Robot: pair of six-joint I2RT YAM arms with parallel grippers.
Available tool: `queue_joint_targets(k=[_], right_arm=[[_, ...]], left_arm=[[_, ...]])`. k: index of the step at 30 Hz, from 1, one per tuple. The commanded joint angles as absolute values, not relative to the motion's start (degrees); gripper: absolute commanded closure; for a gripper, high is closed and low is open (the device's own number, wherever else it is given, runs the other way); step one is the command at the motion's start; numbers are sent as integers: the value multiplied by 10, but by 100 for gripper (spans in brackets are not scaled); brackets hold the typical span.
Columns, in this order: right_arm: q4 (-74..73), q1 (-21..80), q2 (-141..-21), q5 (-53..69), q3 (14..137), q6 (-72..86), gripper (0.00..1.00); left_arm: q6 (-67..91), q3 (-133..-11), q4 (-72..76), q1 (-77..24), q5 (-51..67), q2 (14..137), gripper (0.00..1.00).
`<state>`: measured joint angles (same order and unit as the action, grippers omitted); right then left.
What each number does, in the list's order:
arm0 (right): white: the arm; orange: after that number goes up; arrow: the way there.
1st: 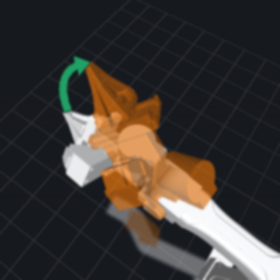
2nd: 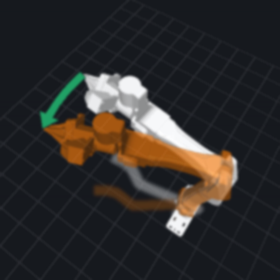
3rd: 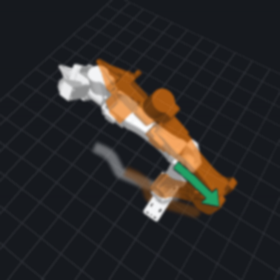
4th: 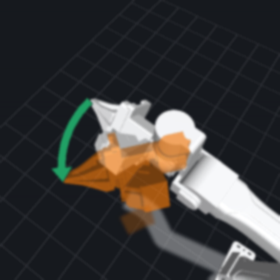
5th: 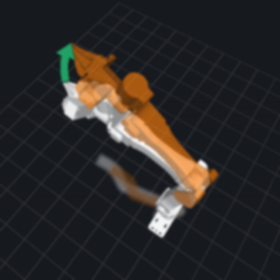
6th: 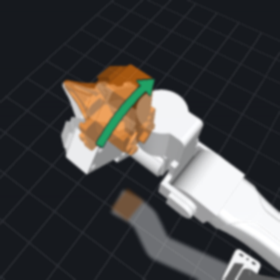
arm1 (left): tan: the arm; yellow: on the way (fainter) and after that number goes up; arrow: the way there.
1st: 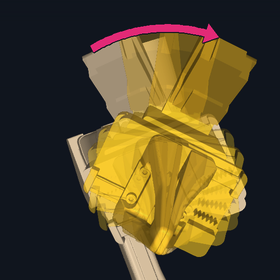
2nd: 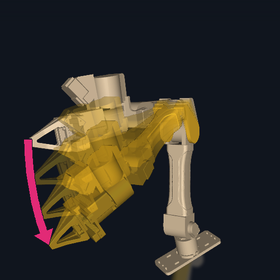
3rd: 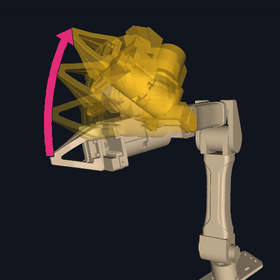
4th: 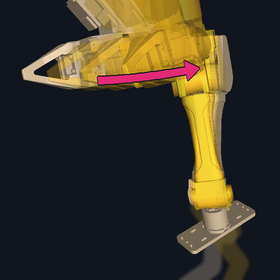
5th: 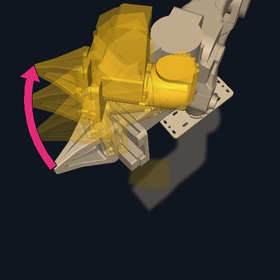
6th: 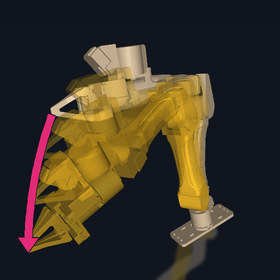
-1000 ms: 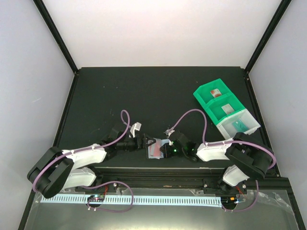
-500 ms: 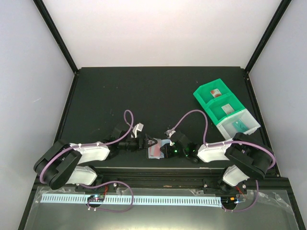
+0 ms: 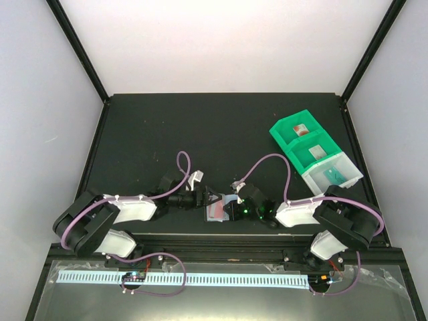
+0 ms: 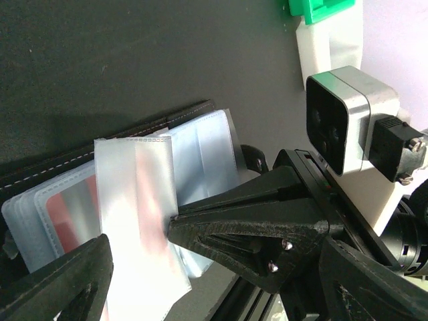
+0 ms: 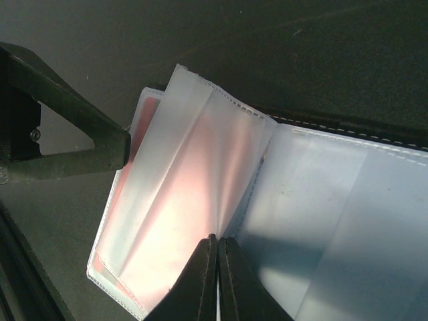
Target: Take the credit cards out of the card holder
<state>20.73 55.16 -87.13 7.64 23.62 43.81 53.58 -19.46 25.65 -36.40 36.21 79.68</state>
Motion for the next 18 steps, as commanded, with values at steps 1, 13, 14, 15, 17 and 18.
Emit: queue_joint_targets(k=[1,13,14,15,17,18], right_arm=[[194,553,-874,66,220,437,94],[211,553,-876,66,213,442,94],[212,553,-875,64,212,442,94],[210,553,-875,64,212,441,94],[208,553,-877,66,216,441,94],[208,553,-877,67,216,442,94]], left_arm=[[511,-215,266,-367,367,805,14],[504,-226,268,-370,348,835,15],[507,-227,275,-372,351,836,15],[509,-229,278,-374,353,838,15],[511,-233,268,-376,353,840,15],[512,-232,267,-378,355,840,15]])
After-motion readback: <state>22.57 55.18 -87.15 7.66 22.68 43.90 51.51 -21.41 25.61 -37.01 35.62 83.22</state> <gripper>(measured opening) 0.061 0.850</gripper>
